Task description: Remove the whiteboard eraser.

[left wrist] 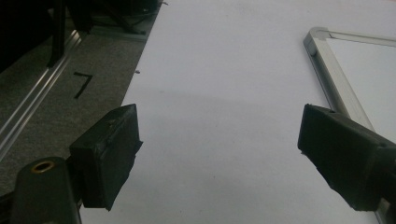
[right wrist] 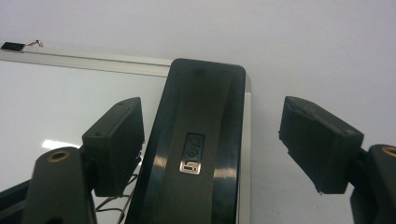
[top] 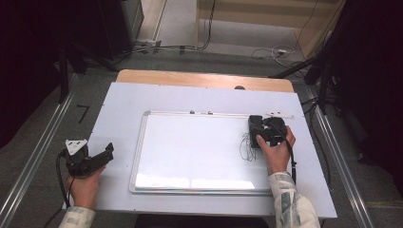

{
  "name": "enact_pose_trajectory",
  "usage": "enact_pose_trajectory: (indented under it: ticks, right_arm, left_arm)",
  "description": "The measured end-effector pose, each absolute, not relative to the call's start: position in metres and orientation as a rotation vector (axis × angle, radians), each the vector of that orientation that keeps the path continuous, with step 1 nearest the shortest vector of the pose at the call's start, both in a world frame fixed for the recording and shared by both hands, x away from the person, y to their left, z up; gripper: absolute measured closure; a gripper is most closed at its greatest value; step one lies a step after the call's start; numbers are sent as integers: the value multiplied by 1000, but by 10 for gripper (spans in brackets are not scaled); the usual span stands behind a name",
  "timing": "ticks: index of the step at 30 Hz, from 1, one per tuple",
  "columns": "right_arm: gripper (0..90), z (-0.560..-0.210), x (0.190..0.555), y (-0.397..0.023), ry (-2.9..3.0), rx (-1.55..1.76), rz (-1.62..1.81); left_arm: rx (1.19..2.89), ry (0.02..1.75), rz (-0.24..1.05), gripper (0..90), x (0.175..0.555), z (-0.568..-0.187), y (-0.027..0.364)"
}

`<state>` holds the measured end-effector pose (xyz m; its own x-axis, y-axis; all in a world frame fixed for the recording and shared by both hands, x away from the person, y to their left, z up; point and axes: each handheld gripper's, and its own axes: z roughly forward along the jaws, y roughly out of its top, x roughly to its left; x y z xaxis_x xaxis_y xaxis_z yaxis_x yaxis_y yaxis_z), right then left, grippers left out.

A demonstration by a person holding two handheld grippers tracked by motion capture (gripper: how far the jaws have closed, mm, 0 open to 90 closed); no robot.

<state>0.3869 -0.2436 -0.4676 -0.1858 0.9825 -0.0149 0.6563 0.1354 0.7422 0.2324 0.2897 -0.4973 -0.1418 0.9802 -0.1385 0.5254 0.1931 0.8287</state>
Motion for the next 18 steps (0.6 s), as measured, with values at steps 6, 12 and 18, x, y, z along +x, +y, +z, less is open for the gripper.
enact_pose_trajectory:
  ticks: [6, 12, 18]
  right_arm:
    - [239, -472, 393, -241, 1913, 1577, 812]
    - [278, -472, 402, -234, 1921, 1581, 797]
    - [333, -479, 410, -229, 1896, 1612, 785]
  left_arm:
    - [1420, 1770, 823, 135, 233, -497, 290]
    - [1418, 1770, 822, 135, 232, -497, 290]
    - [1414, 1770, 822, 134, 232, -497, 290]
